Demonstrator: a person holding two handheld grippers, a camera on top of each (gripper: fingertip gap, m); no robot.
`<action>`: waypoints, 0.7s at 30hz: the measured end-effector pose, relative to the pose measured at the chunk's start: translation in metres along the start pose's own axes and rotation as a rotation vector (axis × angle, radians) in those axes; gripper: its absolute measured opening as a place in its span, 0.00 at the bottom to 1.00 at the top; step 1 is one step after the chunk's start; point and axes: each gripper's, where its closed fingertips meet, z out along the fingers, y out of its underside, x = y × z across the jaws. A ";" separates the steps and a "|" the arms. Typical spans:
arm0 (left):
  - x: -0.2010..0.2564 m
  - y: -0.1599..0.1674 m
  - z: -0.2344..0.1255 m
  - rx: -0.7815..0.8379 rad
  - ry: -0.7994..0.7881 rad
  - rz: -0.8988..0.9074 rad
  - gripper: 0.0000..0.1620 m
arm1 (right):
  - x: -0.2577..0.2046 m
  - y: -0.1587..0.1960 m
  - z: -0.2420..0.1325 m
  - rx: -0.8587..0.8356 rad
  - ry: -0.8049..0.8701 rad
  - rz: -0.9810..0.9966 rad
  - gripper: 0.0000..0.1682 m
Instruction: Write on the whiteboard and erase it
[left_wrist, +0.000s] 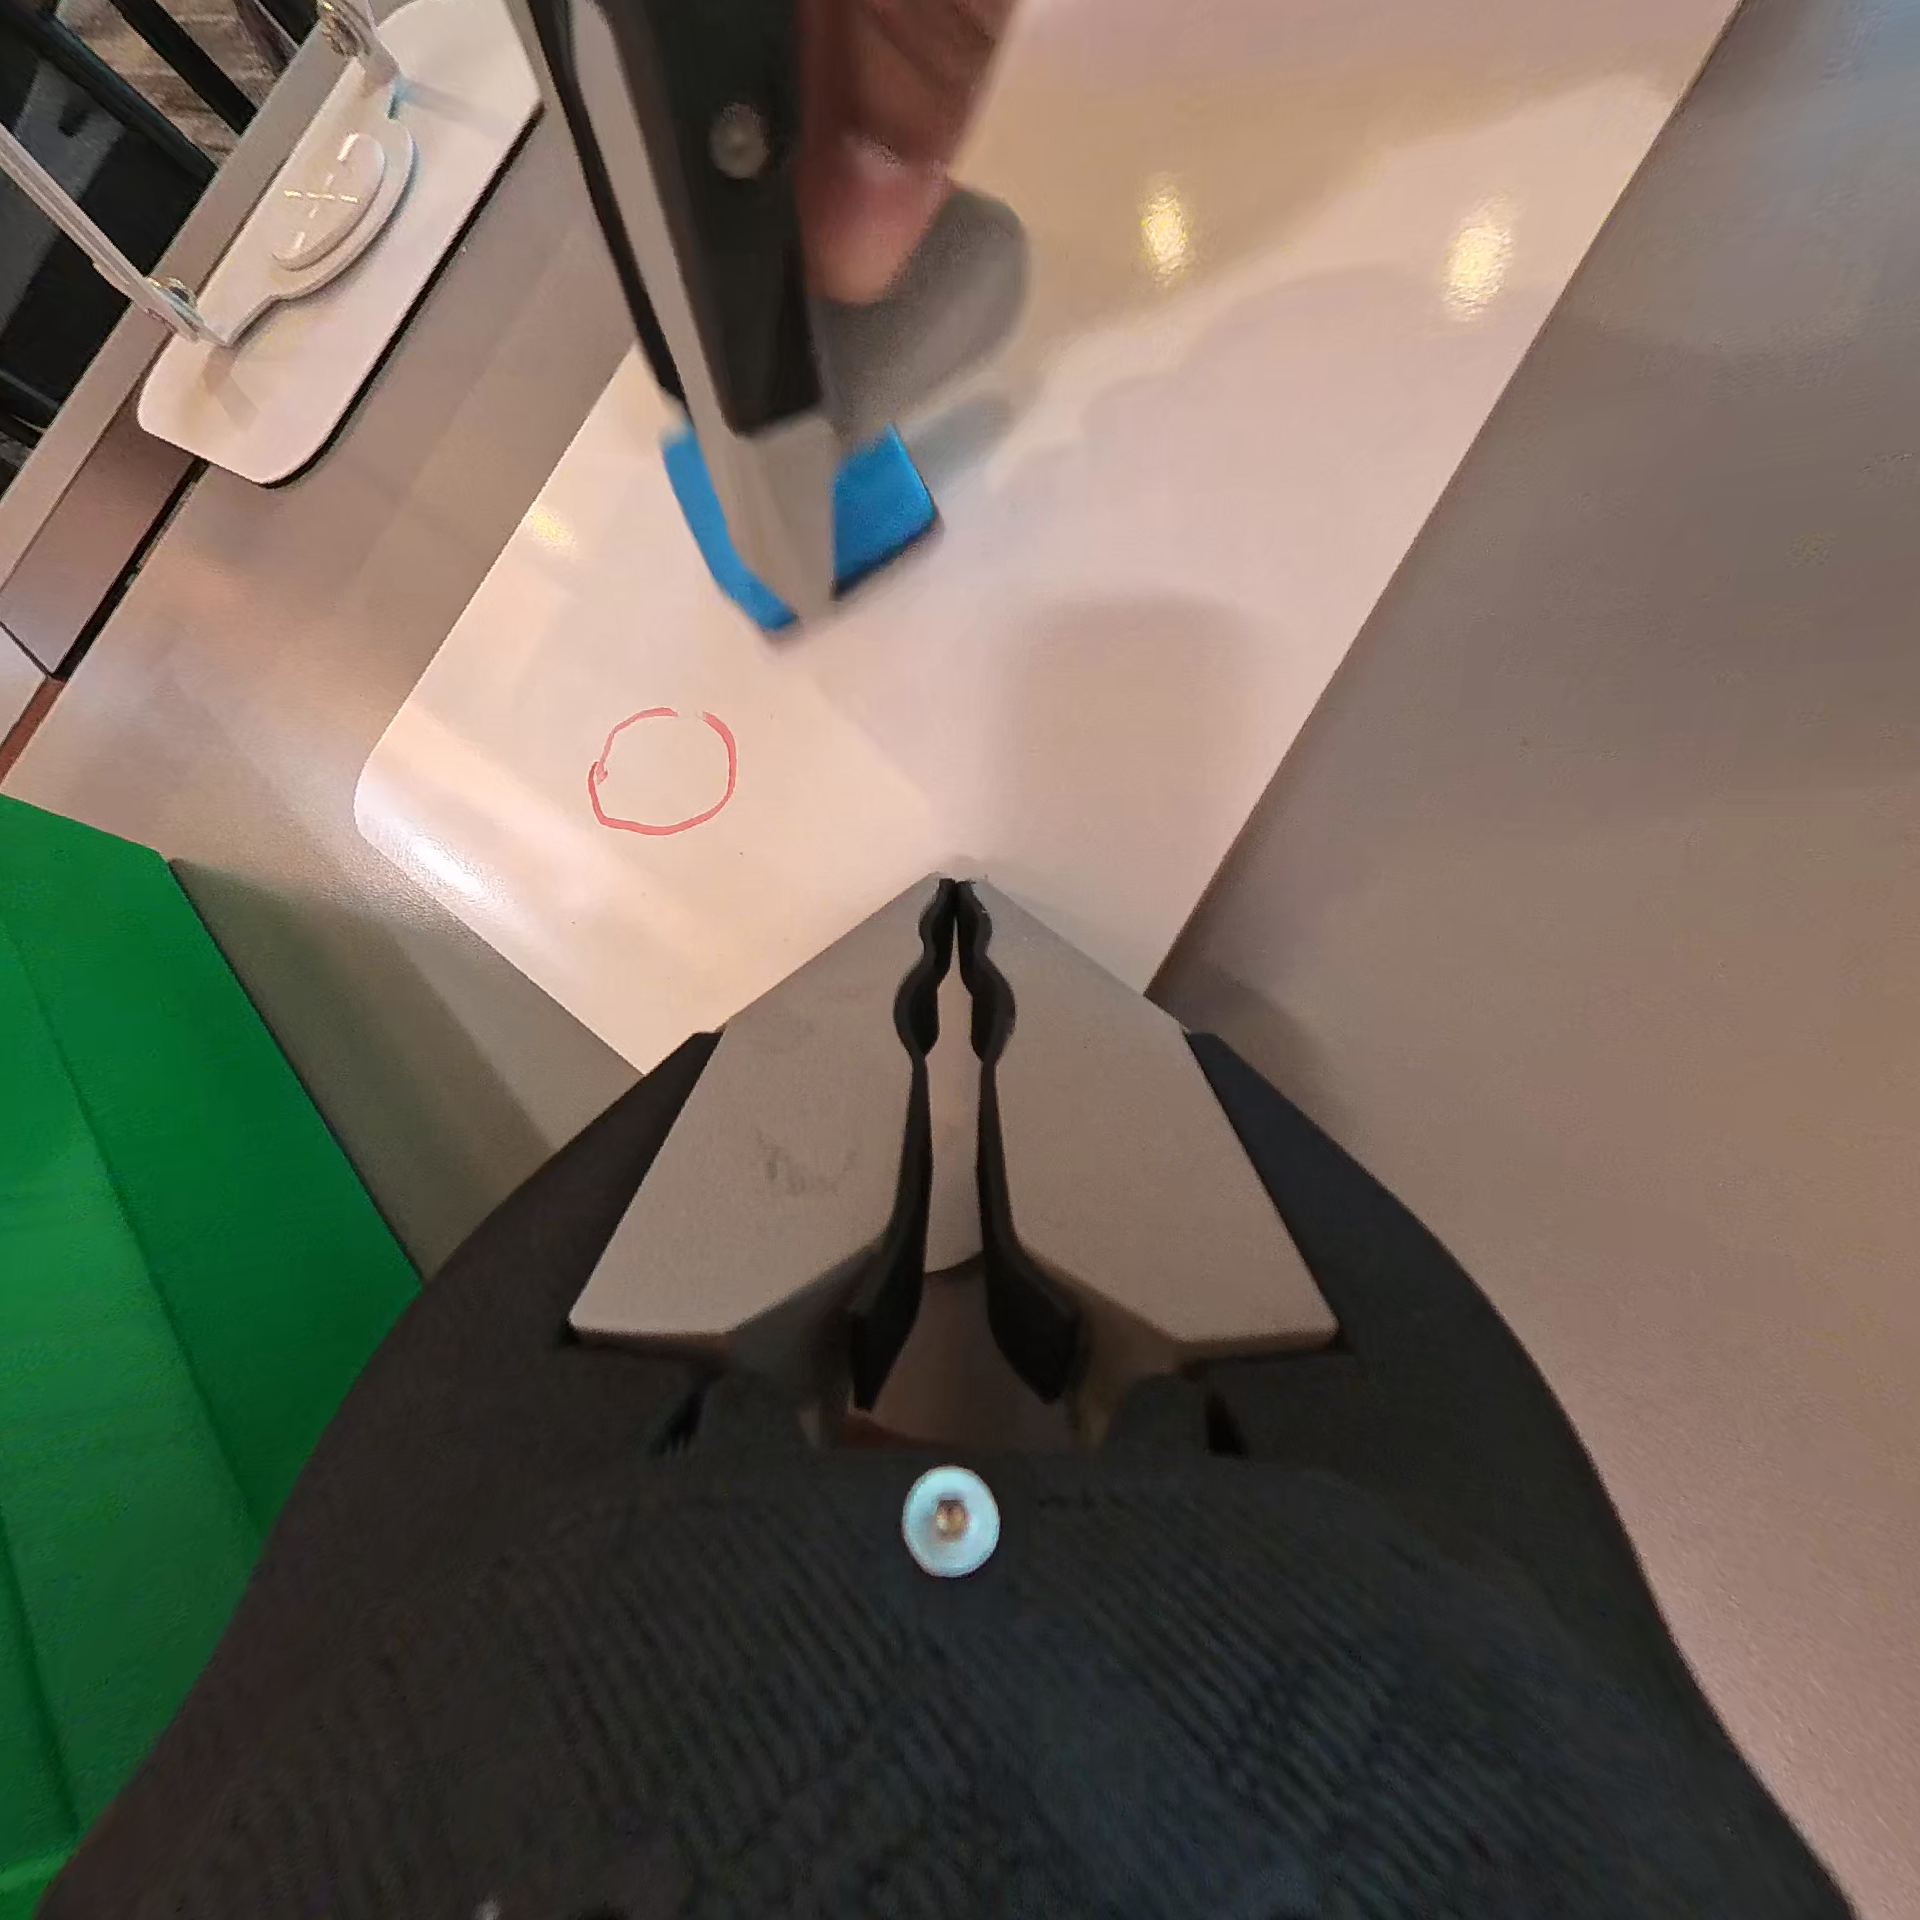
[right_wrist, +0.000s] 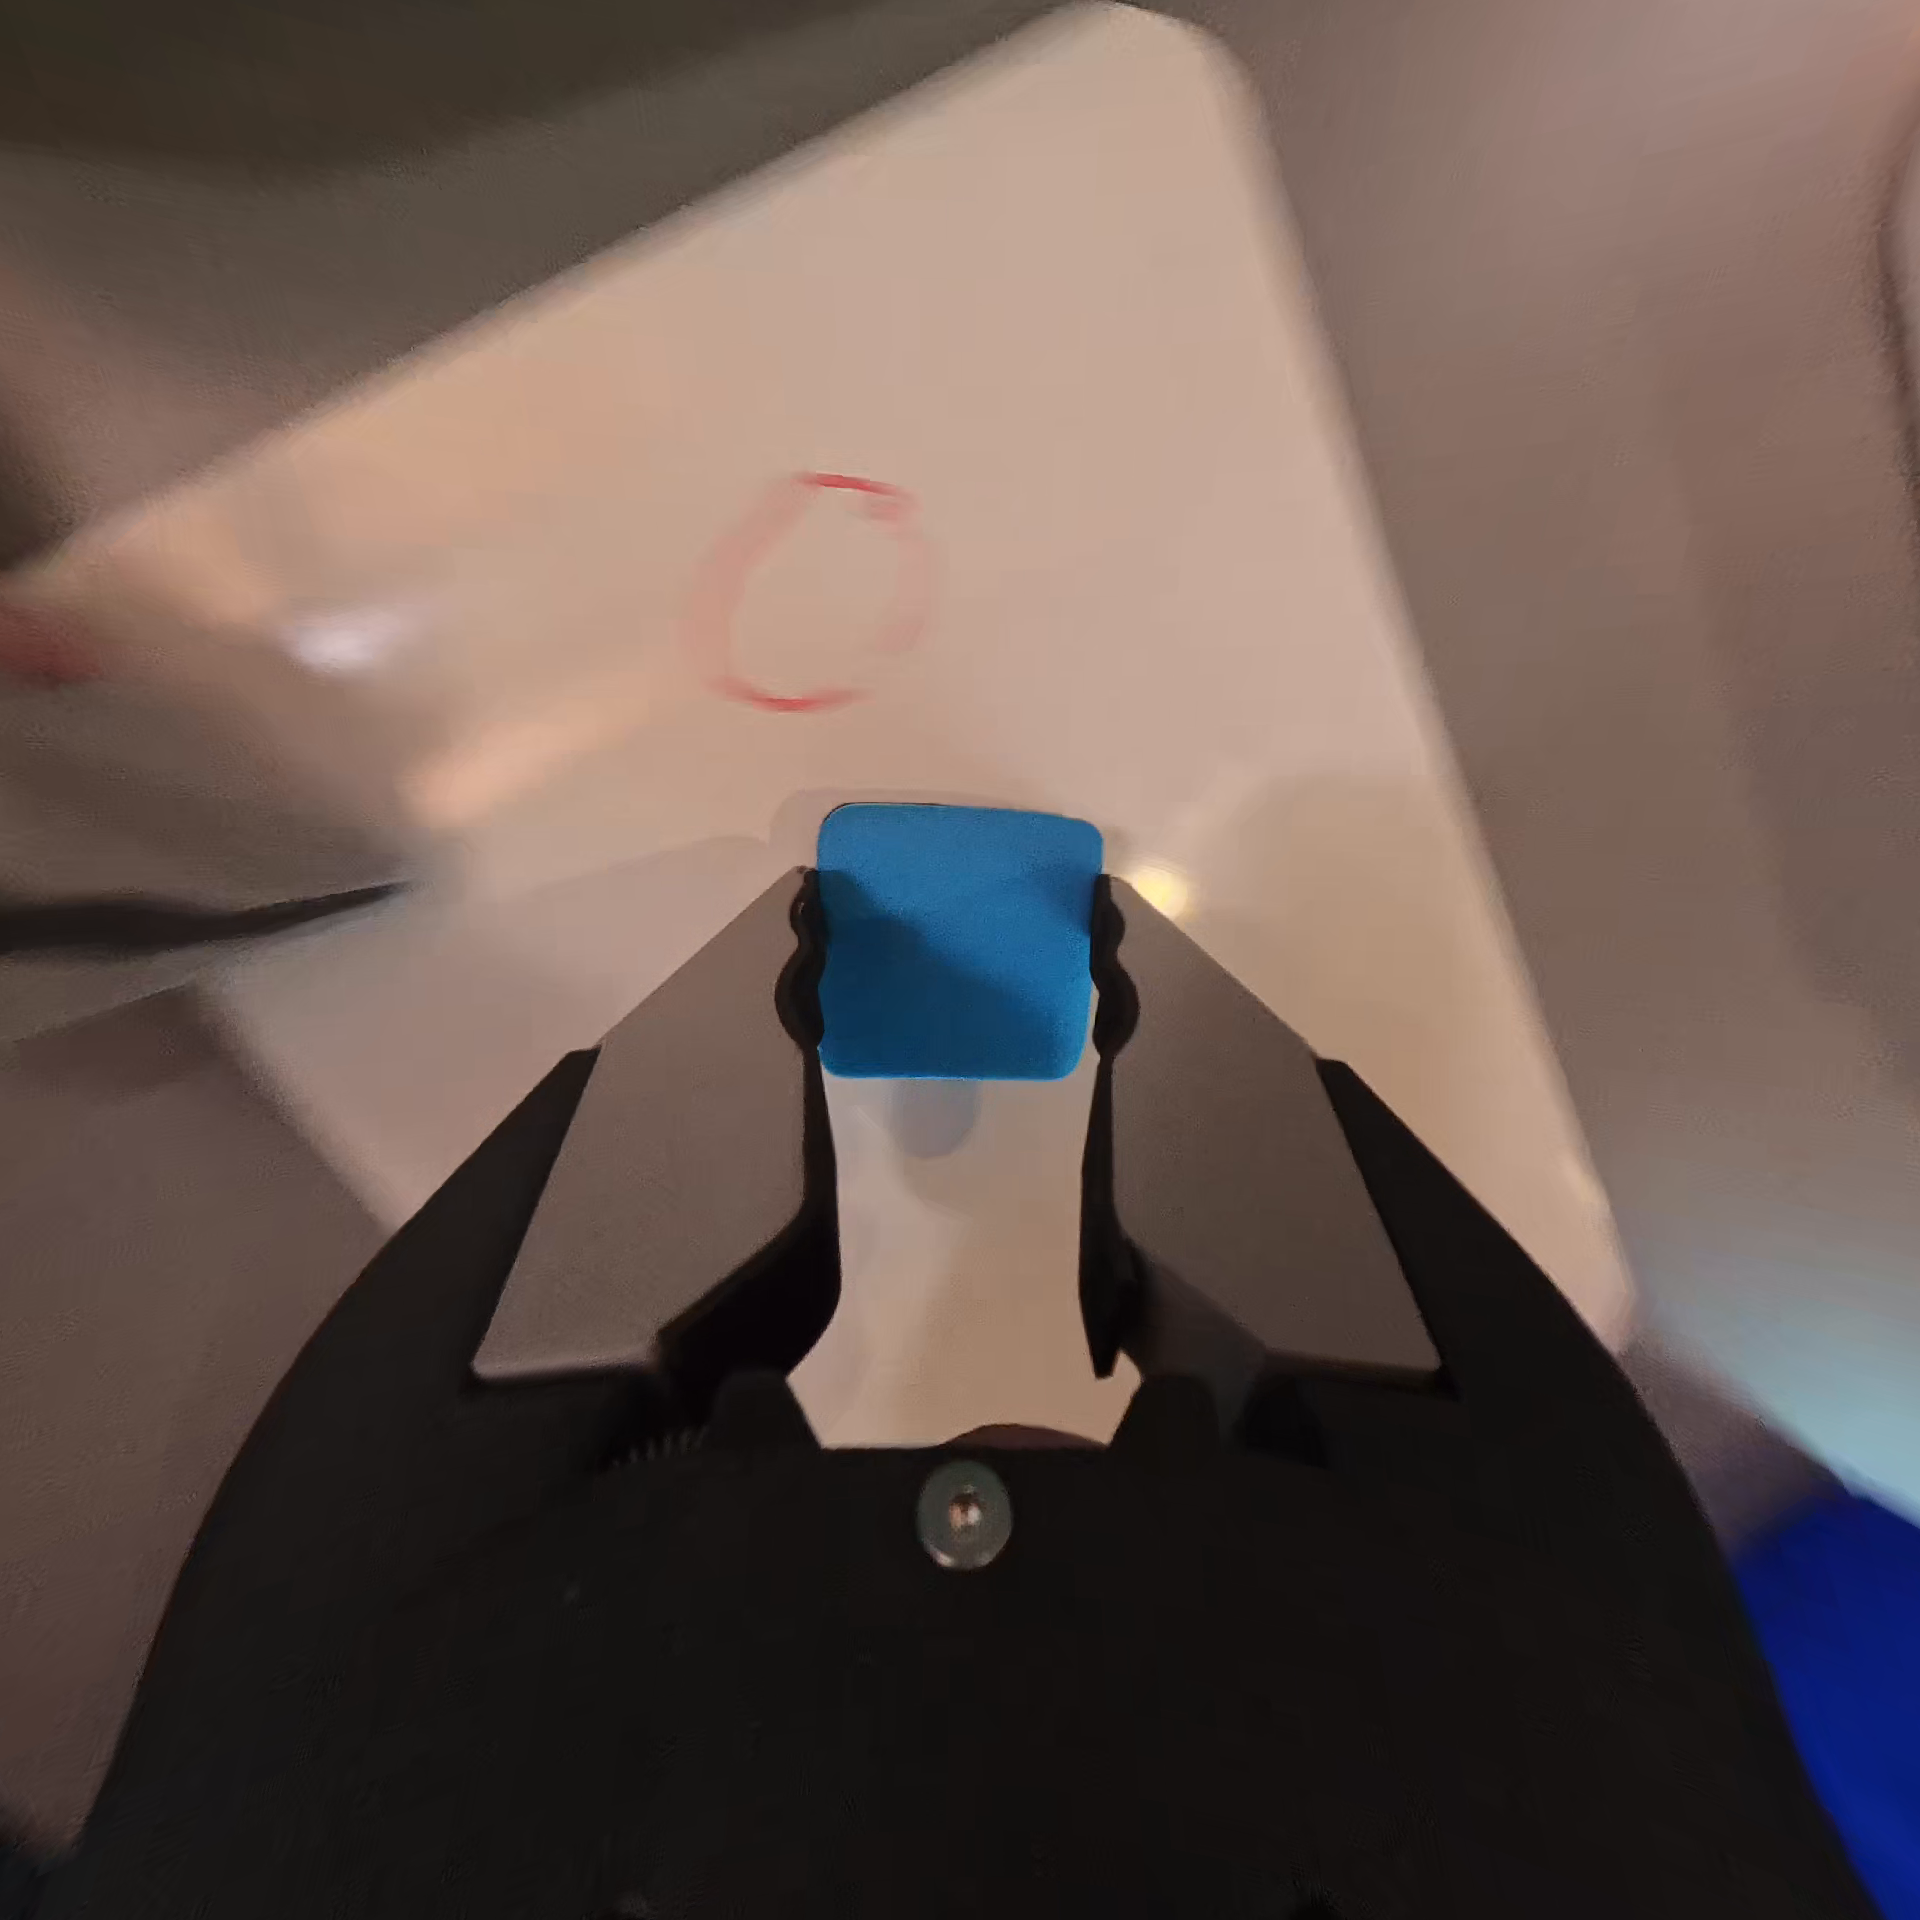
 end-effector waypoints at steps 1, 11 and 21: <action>0.000 0.000 0.000 0.000 0.004 -0.005 0.00 | 0.029 0.007 0.000 -0.044 0.138 0.049 0.29; 0.000 0.000 0.000 0.001 0.010 -0.008 0.00 | -0.030 -0.067 0.020 0.133 -0.158 -0.056 0.29; 0.001 0.000 -0.001 0.003 0.011 -0.002 0.00 | -0.002 -0.073 0.028 0.078 0.003 -0.027 0.29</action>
